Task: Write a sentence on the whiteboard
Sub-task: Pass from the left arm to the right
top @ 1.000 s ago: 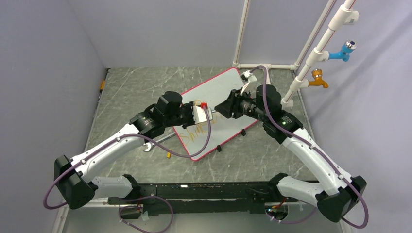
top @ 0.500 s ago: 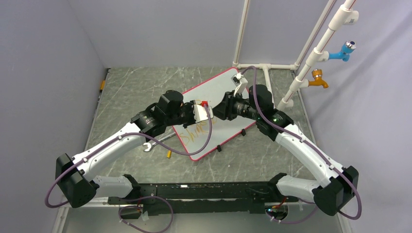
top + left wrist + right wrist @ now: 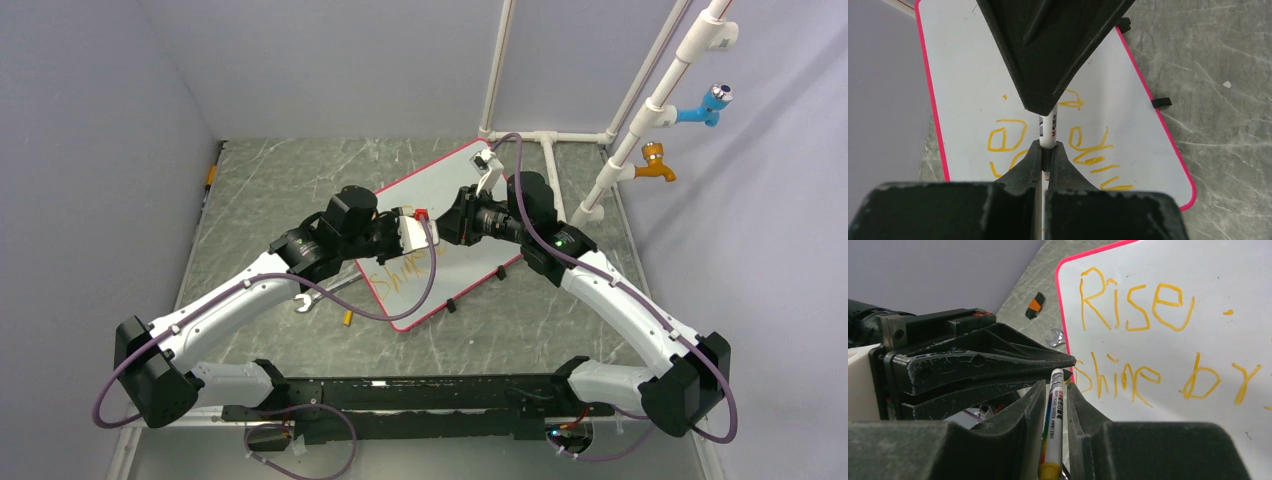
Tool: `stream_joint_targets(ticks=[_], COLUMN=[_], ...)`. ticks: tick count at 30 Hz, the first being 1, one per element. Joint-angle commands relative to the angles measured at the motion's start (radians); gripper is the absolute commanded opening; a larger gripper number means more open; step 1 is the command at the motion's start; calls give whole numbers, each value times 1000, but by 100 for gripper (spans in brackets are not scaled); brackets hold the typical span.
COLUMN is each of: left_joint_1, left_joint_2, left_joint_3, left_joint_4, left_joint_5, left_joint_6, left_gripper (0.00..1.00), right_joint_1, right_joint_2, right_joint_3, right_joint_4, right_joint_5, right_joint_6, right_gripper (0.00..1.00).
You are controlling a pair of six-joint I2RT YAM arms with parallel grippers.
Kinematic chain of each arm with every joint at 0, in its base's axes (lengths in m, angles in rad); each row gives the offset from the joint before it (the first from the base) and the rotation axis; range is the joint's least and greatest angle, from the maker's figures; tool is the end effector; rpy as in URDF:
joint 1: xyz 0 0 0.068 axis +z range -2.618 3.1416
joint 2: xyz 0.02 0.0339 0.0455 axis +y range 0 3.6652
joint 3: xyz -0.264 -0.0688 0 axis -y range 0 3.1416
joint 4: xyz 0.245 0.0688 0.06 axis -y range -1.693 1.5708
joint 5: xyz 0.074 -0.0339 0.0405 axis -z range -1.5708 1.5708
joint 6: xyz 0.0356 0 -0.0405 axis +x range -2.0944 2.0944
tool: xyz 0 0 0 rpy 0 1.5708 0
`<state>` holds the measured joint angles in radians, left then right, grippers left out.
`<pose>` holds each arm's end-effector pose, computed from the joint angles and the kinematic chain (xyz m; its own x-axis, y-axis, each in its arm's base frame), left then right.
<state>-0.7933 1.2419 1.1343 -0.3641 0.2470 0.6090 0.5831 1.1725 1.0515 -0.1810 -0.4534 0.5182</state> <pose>0.1912 -0.2067 0.3474 0.2213 0.5659 -0.7942 0.8745 0.2454 0.4185 0.2162 0.1613 0.3553 -0.6338 0.1154 -0.7649 -0.6103 0.5330 0.5861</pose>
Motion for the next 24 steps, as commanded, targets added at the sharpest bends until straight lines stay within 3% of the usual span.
stream_joint_targets(ticks=[1,14,17,21,23,24], left_joint_1=[2,-5,-16,-27,-28,-30], left_joint_2=[-6,-17,-19,-22,-24,-24], left_joint_3=[46,33,25,14,14,16], left_joint_4=[13,4,5,3,0,-2], left_joint_5=[25,17,5,-3,-10,-14], left_joint_6=[-5,26,41,62,60,59], left_gripper=[0,0,0,0,0,7], right_joint_1=[-2,0,0,1,1,1], right_joint_2=[14,32,41,51,53,49], right_joint_3=[-8,-7,-8,-11,-9,-13], right_joint_4=[56,33,39,36,19,18], right_joint_5=[-39,-67,-79,-78,-72,-63], right_joint_6=[20,7,12,11,3,1], right_gripper=[24,20,16,0,0,0])
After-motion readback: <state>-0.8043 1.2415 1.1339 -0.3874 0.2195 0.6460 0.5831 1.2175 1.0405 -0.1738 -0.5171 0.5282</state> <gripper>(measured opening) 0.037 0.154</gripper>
